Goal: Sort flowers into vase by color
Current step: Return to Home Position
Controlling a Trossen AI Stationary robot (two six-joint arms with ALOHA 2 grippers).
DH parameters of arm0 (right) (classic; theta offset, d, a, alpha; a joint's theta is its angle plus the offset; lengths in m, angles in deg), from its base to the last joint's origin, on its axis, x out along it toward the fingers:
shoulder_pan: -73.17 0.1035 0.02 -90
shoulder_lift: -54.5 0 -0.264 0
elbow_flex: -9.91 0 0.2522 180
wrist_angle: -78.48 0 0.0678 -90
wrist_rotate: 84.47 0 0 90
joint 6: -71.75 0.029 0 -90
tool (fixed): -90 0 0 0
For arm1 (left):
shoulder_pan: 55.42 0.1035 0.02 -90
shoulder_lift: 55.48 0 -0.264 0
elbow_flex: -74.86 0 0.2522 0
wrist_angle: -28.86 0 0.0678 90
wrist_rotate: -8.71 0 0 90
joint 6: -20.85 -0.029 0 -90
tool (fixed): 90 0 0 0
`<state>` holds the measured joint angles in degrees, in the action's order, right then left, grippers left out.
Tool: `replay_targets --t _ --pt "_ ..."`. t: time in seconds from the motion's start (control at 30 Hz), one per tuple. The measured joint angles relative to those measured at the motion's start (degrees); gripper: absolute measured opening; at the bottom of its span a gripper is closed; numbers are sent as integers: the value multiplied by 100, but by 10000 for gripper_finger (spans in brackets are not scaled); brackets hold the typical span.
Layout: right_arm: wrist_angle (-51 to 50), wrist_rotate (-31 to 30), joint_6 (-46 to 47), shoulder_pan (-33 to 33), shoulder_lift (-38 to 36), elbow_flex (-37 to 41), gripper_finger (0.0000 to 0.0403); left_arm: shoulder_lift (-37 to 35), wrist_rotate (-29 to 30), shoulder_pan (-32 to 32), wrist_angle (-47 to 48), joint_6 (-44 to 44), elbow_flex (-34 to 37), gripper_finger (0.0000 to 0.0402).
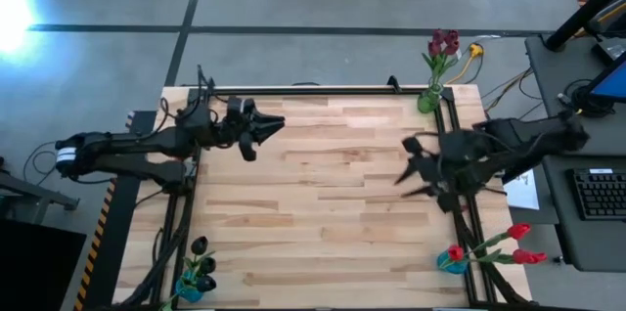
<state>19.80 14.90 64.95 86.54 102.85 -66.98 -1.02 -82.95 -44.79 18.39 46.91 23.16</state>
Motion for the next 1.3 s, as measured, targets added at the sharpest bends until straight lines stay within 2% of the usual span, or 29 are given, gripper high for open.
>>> replay_targets --t 0.17,0.27,0.4,0.5,0.6,0.67,0.73,0.83,0.97,1.07,1.2,1.3 --pt "1820 403 273 -905 -321 621 88 -822 -60 25 5 124 685 76" --pt "2799 145 576 -1135 -513 858 58 -1266 -60 27 -30 467 1018 76" --pt "2855 -375 455 -1205 -629 902 36 -1554 -58 27 10 264 1407 76" --pt "3148 -398 669 -1203 -573 923 32 -1604 -29 25 -18 605 1570 76" --pt "3355 -749 118 -1262 -482 1125 34 -1563 295 25 -28 187 1660 76" --pt "3455 -1019 109 -1382 -485 1441 36 -1623 352 27 -30 -54 1747 76" --pt "3985 -809 405 -1495 -533 1988 36 -1736 78 -6 -162 -386 1872 76" --pt "5289 -107 767 -1552 -679 2852 36 -1924 -566 -89 -302 -1070 2108 76" --pt "6330 -49 1172 -1555 -936 3866 36 -1954 -508 -74 -313 -1097 2269 76" --pt "6511 -66 1062 -1555 -1276 4396 36 -1942 -214 -72 -324 -1278 2294 76" --pt "6534 -22 840 -1551 -1917 4837 36 -2154 -200 -84 -356 -1346 2562 76" --pt "6538 -9 655 -1550 -2498 5115 36 -2495 -198 -84 -796 -1352 2996 76"
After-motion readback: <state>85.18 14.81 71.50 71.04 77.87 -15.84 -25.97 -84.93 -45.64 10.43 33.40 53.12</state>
